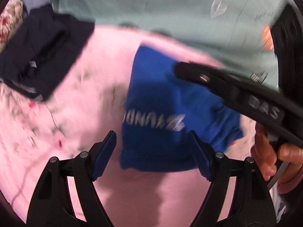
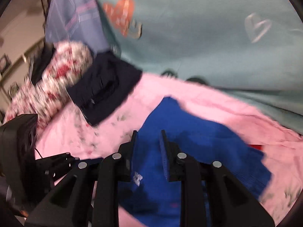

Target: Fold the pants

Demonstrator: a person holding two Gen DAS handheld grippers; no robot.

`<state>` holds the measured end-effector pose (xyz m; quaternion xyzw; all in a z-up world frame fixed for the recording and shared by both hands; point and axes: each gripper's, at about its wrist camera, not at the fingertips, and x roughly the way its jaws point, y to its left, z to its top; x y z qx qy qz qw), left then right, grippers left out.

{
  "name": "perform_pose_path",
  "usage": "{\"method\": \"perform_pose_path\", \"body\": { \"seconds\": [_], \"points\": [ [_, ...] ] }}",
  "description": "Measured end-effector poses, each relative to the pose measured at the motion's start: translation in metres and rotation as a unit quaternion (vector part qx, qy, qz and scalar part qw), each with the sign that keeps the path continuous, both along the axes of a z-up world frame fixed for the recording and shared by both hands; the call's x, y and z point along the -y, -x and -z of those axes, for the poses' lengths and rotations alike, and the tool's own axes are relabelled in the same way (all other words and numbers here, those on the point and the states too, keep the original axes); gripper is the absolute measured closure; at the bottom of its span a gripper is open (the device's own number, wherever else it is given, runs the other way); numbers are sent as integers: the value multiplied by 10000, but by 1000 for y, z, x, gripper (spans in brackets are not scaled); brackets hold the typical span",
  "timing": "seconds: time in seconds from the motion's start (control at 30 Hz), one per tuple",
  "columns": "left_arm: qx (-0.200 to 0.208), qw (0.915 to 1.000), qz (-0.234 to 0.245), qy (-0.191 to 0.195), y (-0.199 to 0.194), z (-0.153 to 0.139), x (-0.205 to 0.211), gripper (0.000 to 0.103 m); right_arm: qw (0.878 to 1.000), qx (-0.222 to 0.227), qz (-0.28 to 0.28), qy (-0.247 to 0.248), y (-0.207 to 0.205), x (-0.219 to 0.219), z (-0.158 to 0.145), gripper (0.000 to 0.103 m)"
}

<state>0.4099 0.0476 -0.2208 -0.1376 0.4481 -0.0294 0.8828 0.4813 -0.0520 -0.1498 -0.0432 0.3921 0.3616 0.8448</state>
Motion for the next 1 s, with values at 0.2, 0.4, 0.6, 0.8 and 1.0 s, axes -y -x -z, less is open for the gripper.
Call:
{"method": "perform_pose_path", "body": {
  "seconds": [0.2, 0.4, 0.6, 0.8, 1.0],
  "points": [
    [160, 9998, -37, 128, 31, -16, -19, 24, 9999, -2, 171, 16, 0, -1, 8, 79],
    [221, 9982, -481, 292, 63, -39, -48, 24, 9994, -149, -68, 314, 13, -19, 28, 80],
    [133, 9990, -410, 108, 63, -40, -44, 24, 9990, -139, -14, -426, 53, -7, 4, 74],
    [-89, 9994, -334, -96, 55, -34, -36, 24, 9946, -483, 790, -461, 72, 43, 7, 64],
    [-231, 9988, -326, -287, 54, -44, -27, 24, 9809, -738, 1797, 56, 57, 86, 41, 56]
  ]
}}
